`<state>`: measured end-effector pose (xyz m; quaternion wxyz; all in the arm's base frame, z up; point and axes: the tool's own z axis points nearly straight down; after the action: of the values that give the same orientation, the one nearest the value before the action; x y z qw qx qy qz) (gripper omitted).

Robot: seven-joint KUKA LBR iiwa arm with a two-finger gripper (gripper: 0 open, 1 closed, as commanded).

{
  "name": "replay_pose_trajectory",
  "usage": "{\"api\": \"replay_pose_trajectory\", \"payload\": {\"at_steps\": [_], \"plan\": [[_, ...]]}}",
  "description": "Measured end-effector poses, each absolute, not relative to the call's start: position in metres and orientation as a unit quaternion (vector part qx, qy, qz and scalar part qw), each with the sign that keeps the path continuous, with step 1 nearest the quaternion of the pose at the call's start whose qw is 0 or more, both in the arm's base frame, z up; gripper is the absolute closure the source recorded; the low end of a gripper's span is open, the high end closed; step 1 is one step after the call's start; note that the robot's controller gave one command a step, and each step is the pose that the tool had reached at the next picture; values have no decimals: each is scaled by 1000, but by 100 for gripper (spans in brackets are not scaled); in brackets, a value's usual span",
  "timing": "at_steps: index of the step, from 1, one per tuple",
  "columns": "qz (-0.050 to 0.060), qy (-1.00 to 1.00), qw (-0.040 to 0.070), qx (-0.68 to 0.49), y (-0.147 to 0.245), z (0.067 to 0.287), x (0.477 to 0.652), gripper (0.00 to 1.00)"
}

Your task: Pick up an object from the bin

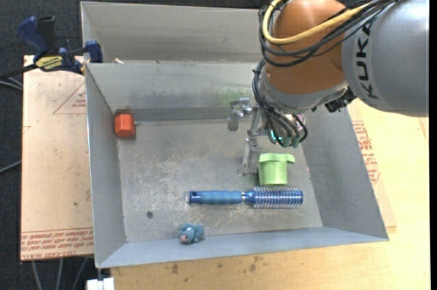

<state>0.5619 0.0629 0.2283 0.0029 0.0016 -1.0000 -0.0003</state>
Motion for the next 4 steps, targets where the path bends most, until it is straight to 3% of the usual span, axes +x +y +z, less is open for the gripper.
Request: {"api": "replay_pose_trajectory", "payload": {"at_steps": [1,2,3,4], "plan": [[0,-1000,4,-1,54,65,500,0],[0,-998,-2,60,50,101,513,0],[-1,-999,0,43,58,103,503,0],[-1,-998,1,-57,51,69,501,0]]}}
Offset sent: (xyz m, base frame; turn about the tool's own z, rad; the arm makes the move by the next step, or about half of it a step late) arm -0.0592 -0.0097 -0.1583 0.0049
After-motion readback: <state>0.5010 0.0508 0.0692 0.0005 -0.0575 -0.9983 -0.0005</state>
